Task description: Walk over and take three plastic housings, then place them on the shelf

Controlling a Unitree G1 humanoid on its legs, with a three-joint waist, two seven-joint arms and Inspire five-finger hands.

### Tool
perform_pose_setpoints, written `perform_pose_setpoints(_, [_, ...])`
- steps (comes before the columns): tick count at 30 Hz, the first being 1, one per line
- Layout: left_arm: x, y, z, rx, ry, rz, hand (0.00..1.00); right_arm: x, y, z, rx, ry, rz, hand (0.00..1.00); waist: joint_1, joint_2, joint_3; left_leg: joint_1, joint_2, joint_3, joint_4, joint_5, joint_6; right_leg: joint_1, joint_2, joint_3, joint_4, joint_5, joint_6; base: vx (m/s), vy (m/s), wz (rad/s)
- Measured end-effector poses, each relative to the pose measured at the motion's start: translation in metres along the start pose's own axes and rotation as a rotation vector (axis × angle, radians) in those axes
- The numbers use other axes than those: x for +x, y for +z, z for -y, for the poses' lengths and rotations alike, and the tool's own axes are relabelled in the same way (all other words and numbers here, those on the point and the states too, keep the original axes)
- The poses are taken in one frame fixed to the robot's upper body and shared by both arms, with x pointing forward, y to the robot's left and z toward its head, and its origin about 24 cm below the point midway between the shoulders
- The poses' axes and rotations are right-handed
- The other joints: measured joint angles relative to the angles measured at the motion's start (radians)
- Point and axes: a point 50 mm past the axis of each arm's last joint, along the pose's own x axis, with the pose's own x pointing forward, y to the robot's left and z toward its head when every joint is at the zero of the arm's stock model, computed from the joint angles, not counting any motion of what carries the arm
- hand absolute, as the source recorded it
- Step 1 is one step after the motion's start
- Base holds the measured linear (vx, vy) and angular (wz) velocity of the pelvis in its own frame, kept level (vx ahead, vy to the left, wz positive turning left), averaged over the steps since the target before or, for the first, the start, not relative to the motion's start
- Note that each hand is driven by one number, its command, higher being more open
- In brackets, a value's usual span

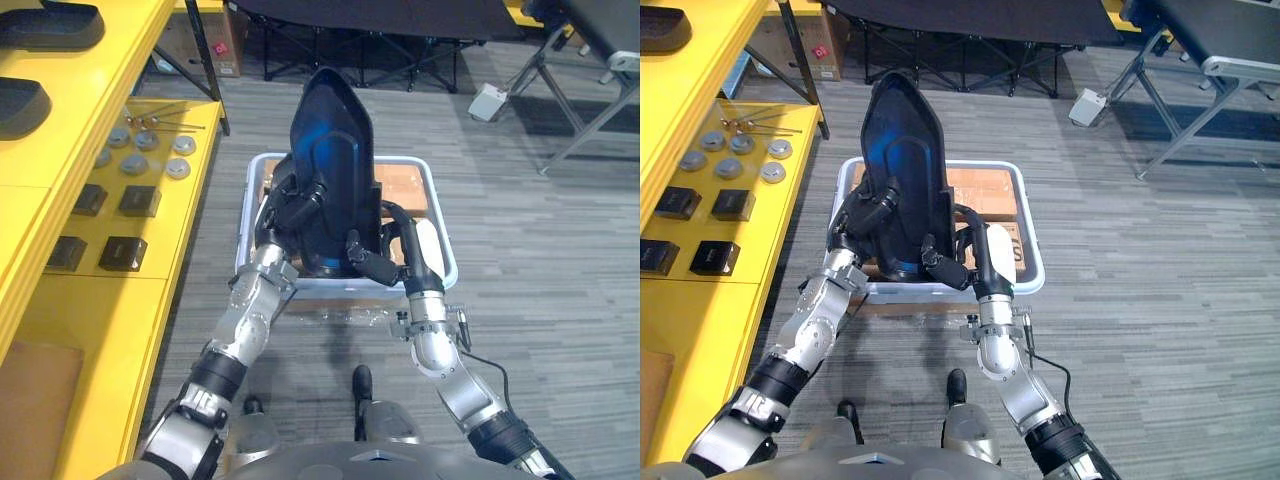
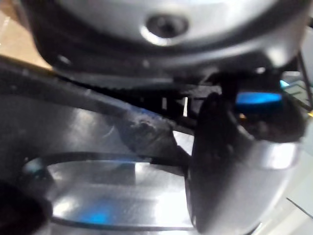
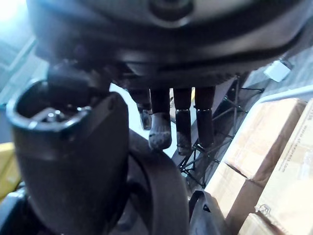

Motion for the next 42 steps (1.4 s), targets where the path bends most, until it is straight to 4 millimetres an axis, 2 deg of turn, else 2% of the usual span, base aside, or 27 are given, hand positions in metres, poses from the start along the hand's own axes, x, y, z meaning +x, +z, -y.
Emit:
perform_pose_setpoints(2, [-0.006, 0.005, 0.001, 0.035, 0.02, 0.041, 0.0, -0.001, -0.001, 0.002, 0.046, -0.016, -0.026, 1.0, 0.0, 0.006, -0.018, 0.002, 0.0, -0.001, -0.004, 0.001, 0.0, 0.001, 0.0, -0.006, 0.0, 0.0, 0.0, 0.0, 0.005, 0.02])
perform_pose_setpoints(5, [-0.016, 0.018, 0.0, 0.197, 0.099, 0.146, 0.0, -0.001, 0.003, 0.018, 0.192, -0.083, -0.069, 1.0, 0.003, 0.032, -0.049, 0.019, -0.003, 0.001, -0.012, 0.002, 0.0, 0.012, -0.001, -0.01, 0.002, -0.001, -0.001, -0.01, 0.005, -0.01])
perform_pose_setpoints(8, [-0.027, 0.027, -0.002, 0.374, 0.178, 0.219, 0.0, -0.006, 0.001, 0.034, 0.283, -0.124, -0.121, 1.0, 0.003, 0.047, -0.072, 0.033, -0.004, 0.005, -0.022, 0.005, -0.001, 0.019, -0.001, -0.011, 0.002, -0.007, -0.003, -0.04, 0.007, -0.04])
perform_pose_setpoints(12, [-0.045, 0.035, -0.025, 0.53, 0.35, 0.267, 0.0, -0.019, -0.013, 0.059, 0.345, -0.23, -0.219, 1.0, -0.002, 0.061, -0.083, 0.047, -0.003, 0.014, -0.042, 0.009, 0.002, 0.018, 0.001, -0.01, 0.003, -0.014, -0.005, -0.05, -0.005, -0.06])
perform_pose_setpoints(16, [-0.063, 0.036, -0.042, 0.654, 0.474, 0.275, 0.0, -0.04, -0.031, 0.066, 0.342, -0.246, -0.344, 1.0, -0.003, 0.064, -0.1, 0.047, -0.001, 0.019, -0.059, 0.021, -0.002, 0.007, 0.005, -0.009, 0.003, -0.017, -0.01, -0.02, -0.009, -0.03])
perform_pose_setpoints(19, [-0.075, 0.041, -0.042, 0.677, 0.485, 0.29, 0.0, -0.055, -0.039, 0.06, 0.404, -0.229, -0.43, 1.0, -0.003, 0.066, -0.107, 0.047, -0.001, 0.02, -0.063, 0.024, -0.007, 0.005, 0.005, -0.009, 0.002, -0.015, -0.007, 0.0, 0.0, 0.0])
perform_pose_setpoints(24, [-0.085, 0.049, -0.039, 0.513, 0.437, 0.31, 0.0, -0.072, -0.046, 0.051, 0.583, -0.171, -0.5, 1.0, 0.0, 0.071, -0.118, 0.047, -0.002, 0.019, -0.069, 0.024, -0.007, 0.006, 0.005, -0.011, 0.001, -0.014, -0.005, 0.0, 0.002, 0.01])
perform_pose_setpoints(30, [-0.093, 0.052, -0.05, 0.379, 0.465, 0.305, 0.0, -0.071, -0.05, 0.048, 0.644, -0.059, -0.484, 1.0, 0.001, 0.074, -0.139, 0.047, -0.002, -0.005, -0.069, 0.025, -0.006, 0.02, 0.004, -0.036, -0.001, -0.016, -0.006, -0.01, 0.006, 0.11])
perform_pose_setpoints(34, [-0.104, 0.064, -0.062, 0.358, 0.555, 0.345, 0.0, -0.068, -0.057, 0.041, 0.672, 0.022, -0.489, 1.0, 0.017, 0.074, -0.142, 0.015, -0.01, -0.077, -0.071, 0.038, 0.003, 0.036, -0.006, -0.11, -0.002, -0.029, -0.005, -0.03, -0.008, 0.49])
perform_pose_setpoints(36, [-0.112, 0.073, -0.066, 0.351, 0.591, 0.381, 0.0, -0.064, -0.06, 0.04, 0.628, 0.072, -0.49, 1.0, 0.041, 0.074, -0.142, -0.004, -0.014, -0.115, -0.07, 0.047, 0.004, 0.044, -0.008, -0.147, -0.002, -0.031, -0.006, -0.01, -0.012, 0.62])
perform_pose_setpoints(38, [-0.123, 0.085, -0.075, 0.383, 0.651, 0.42, 0.0, -0.055, -0.064, 0.042, 0.594, 0.122, -0.483, 1.0, 0.084, 0.074, -0.142, -0.012, -0.019, -0.167, -0.07, 0.06, -0.004, 0.068, -0.01, -0.198, -0.002, -0.037, -0.005, 0.0, -0.019, 0.64])
perform_pose_setpoints(39, [-0.126, 0.088, -0.078, 0.39, 0.671, 0.43, 0.0, -0.05, -0.064, 0.043, 0.589, 0.129, -0.473, 1.0, 0.091, 0.074, -0.143, -0.017, -0.02, -0.182, -0.069, 0.062, -0.004, 0.074, -0.011, -0.213, -0.002, -0.04, -0.004, -0.02, -0.025, 0.72])
perform_pose_setpoints(42, [-0.14, 0.096, -0.088, 0.402, 0.746, 0.458, 0.0, -0.022, -0.054, 0.045, 0.577, 0.14, -0.388, 1.0, 0.133, 0.073, -0.144, -0.046, -0.032, -0.245, -0.069, 0.077, 0.002, 0.082, -0.016, -0.279, -0.002, -0.046, -0.003, -0.05, -0.013, 0.64])
